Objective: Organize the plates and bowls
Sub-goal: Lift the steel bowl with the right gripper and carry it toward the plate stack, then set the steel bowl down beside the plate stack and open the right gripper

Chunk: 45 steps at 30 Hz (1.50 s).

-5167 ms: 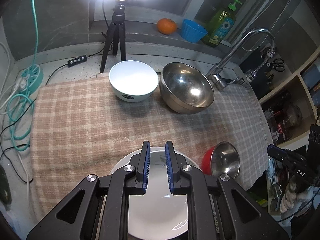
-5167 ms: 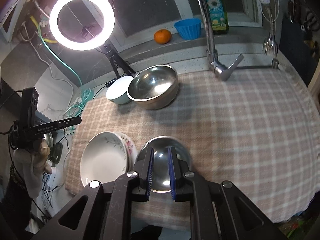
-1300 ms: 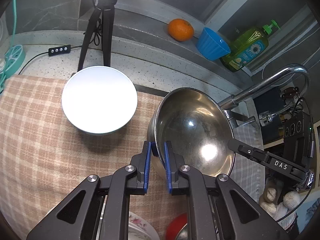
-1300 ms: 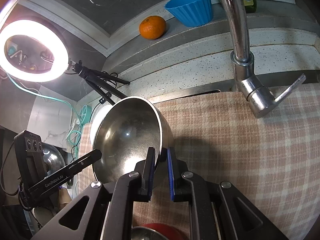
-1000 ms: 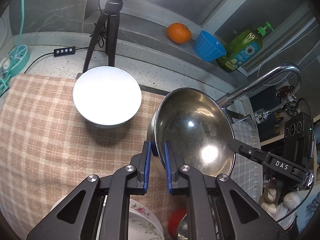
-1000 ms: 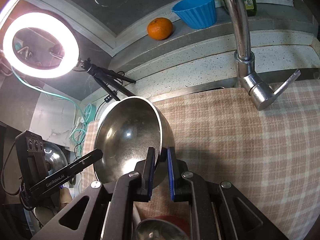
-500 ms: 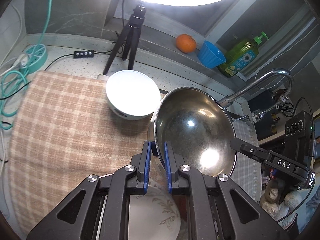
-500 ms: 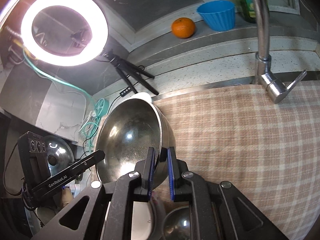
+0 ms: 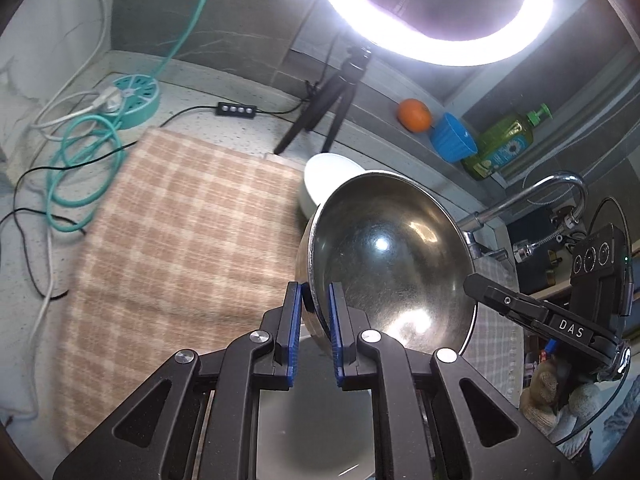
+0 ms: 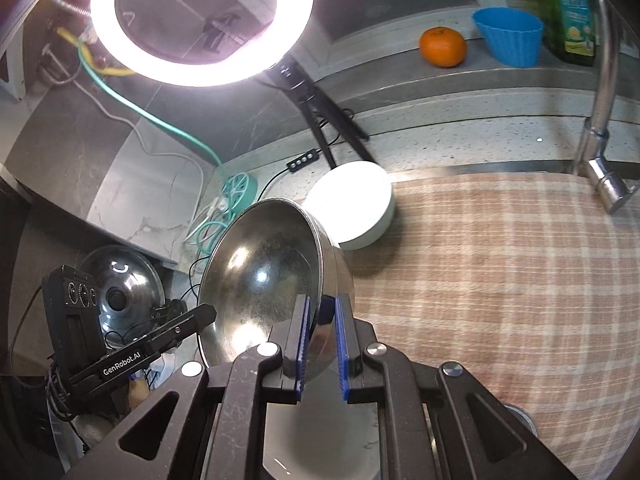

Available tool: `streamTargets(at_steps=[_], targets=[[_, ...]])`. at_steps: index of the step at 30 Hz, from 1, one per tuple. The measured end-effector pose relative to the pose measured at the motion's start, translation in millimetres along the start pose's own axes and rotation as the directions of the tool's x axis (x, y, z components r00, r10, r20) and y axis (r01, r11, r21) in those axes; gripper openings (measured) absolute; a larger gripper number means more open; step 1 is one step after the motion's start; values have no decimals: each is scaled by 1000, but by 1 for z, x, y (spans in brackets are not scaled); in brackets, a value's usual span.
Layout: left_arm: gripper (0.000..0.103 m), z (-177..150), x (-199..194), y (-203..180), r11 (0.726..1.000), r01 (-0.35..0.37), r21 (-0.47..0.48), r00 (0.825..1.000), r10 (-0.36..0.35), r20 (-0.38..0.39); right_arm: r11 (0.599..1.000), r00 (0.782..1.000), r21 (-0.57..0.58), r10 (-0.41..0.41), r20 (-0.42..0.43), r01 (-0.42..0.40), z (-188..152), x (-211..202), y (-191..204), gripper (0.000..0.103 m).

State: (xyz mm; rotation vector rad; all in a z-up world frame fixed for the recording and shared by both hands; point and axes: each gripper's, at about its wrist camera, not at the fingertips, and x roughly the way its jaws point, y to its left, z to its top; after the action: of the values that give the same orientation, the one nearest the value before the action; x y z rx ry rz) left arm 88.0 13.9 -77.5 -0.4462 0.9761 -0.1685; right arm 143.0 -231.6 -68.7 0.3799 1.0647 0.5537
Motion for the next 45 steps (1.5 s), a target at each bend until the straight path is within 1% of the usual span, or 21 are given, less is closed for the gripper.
streamTargets(at_steps=[7, 12, 22, 26, 33, 45], targets=[[11, -3, -22, 35, 999, -35, -27, 999, 36, 20, 999, 998, -29, 31, -46, -32, -9, 29, 32, 11], [11, -5, -35, 60, 996, -55, -64, 998, 57, 31, 998, 996, -48, 46, -79, -50, -16, 51, 54, 11], [11, -15, -49, 105, 987, -106, -119, 993, 111, 34, 995, 986, -65, 60, -154, -71, -37, 97, 89, 11], [11, -22, -48, 120, 983, -123, -139, 992, 127, 21, 995, 982, -80, 47, -181, -62, -46, 113, 98, 11], [11, -34, -41, 143, 974, -128, -185, 992, 127, -17, 995, 977, -85, 35, -208, -54, -57, 128, 105, 12], [11, -42, -35, 156, 968, -146, -202, 989, 142, -35, 994, 970, -103, 0, -242, -26, -69, 149, 107, 12]])
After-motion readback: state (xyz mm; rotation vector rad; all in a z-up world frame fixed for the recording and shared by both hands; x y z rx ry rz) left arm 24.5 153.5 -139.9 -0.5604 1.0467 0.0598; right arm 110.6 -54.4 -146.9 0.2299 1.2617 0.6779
